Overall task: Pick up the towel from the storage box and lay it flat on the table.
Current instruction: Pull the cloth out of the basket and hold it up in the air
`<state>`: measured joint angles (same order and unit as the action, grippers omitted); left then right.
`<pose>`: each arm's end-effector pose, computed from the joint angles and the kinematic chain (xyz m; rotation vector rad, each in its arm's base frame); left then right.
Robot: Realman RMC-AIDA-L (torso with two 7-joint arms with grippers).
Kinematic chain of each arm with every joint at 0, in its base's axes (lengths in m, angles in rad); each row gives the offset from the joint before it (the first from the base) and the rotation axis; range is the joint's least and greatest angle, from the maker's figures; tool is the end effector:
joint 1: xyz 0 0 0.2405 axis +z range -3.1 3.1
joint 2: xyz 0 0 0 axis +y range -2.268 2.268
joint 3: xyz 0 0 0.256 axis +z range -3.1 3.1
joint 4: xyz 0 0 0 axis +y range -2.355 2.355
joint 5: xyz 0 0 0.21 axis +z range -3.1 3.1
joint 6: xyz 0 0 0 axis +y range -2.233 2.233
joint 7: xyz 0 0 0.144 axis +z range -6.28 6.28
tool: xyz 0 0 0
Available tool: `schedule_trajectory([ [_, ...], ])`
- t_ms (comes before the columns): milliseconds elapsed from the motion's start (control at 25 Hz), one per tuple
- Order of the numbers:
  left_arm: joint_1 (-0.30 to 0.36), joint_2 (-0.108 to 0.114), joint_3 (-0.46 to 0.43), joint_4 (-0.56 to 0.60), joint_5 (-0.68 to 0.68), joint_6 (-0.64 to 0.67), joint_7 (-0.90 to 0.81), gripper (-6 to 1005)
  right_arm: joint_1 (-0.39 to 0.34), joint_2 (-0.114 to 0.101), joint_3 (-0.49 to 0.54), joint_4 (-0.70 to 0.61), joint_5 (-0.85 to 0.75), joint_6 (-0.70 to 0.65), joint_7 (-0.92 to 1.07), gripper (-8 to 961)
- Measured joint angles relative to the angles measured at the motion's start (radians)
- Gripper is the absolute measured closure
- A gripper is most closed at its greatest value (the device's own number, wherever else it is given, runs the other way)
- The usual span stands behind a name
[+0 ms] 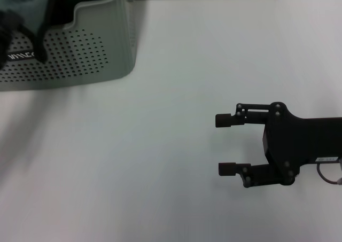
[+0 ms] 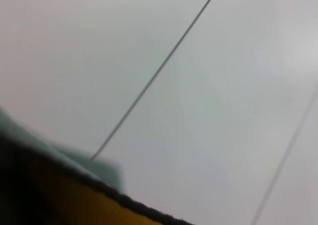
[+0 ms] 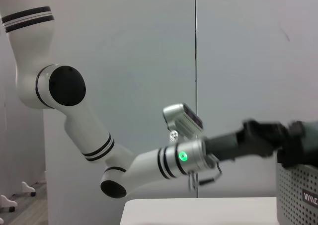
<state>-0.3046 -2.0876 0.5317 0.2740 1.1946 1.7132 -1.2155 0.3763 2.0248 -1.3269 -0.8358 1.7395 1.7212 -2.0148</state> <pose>-0.3118 0.2719 0.0486 -1.7090 -0.8166 -1.5602 0.1965 0.2767 -0.0080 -2.9234 -0.1000 1.1005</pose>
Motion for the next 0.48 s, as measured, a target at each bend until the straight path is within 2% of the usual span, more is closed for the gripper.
schedule_trajectory([
  [200,-0.003,0.013,0.002,0.023,-0.010,0.254,-0.083,987,-0.002,0.001,0.000,0.028,0.021,-0.003,-0.047,232],
  [280,-0.009,0.016,0.016,0.049,-0.027,0.321,-0.144,987,-0.001,0.002,0.000,0.060,0.048,-0.013,-0.089,232],
  [360,-0.009,0.012,0.058,0.090,-0.067,0.330,-0.213,987,0.001,0.002,-0.003,0.096,0.084,-0.035,-0.141,232],
  [440,-0.004,0.009,0.157,0.131,-0.152,0.330,-0.278,986,0.009,0.003,-0.008,0.128,0.119,-0.068,-0.177,232],
  [480,0.000,0.013,0.255,0.155,-0.234,0.330,-0.320,986,0.018,0.003,-0.017,0.148,0.147,-0.094,-0.198,232],
])
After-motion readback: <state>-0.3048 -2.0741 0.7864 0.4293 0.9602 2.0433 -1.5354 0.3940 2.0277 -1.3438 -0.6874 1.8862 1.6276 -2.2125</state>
